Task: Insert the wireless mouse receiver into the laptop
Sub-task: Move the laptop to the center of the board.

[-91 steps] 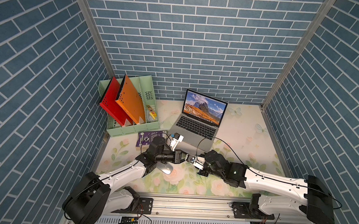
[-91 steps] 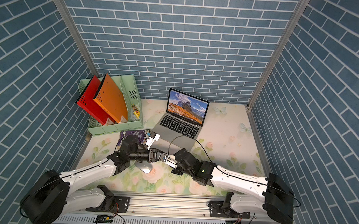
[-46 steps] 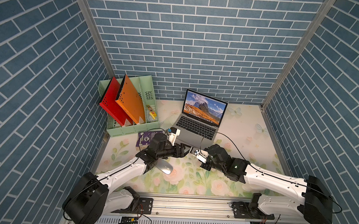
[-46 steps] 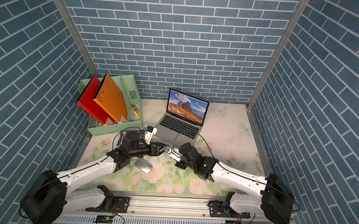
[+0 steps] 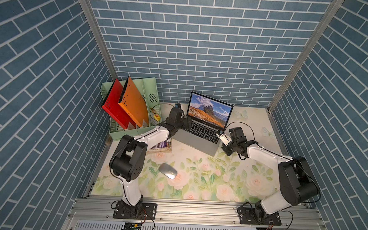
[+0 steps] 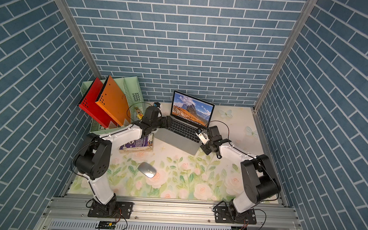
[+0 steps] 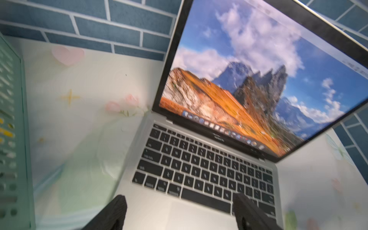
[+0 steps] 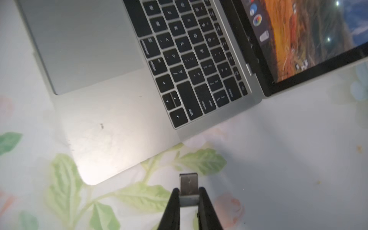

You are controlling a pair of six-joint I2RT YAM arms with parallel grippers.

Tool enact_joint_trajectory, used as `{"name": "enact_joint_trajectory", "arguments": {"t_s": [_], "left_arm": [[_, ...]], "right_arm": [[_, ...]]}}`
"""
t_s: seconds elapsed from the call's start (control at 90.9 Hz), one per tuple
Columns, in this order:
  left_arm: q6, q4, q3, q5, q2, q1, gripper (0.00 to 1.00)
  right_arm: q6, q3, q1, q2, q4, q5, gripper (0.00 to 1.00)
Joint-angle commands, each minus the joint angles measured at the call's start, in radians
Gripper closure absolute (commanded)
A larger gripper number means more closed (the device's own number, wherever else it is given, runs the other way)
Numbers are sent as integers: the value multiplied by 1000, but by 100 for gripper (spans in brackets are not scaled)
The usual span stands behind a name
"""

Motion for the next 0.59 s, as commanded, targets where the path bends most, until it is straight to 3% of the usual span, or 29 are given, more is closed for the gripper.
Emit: {"name": "enact_joint_trajectory", "arguments": {"t_s": [0.0, 0.242, 0.385, 0.583], "left_arm": [[58, -134, 160, 21, 167, 36, 10], [100, -258, 493, 58, 433, 79, 5], [112, -349, 672, 146, 570, 86, 5], [132, -362, 708, 272, 619, 87, 8]], "right_arm": [[-50, 80, -48, 68, -36, -77, 100], [-38, 171, -44, 227, -98, -88, 100], [-33, 193, -30, 275, -121, -99, 100], [-25, 167, 27, 274, -140, -139, 100]]}}
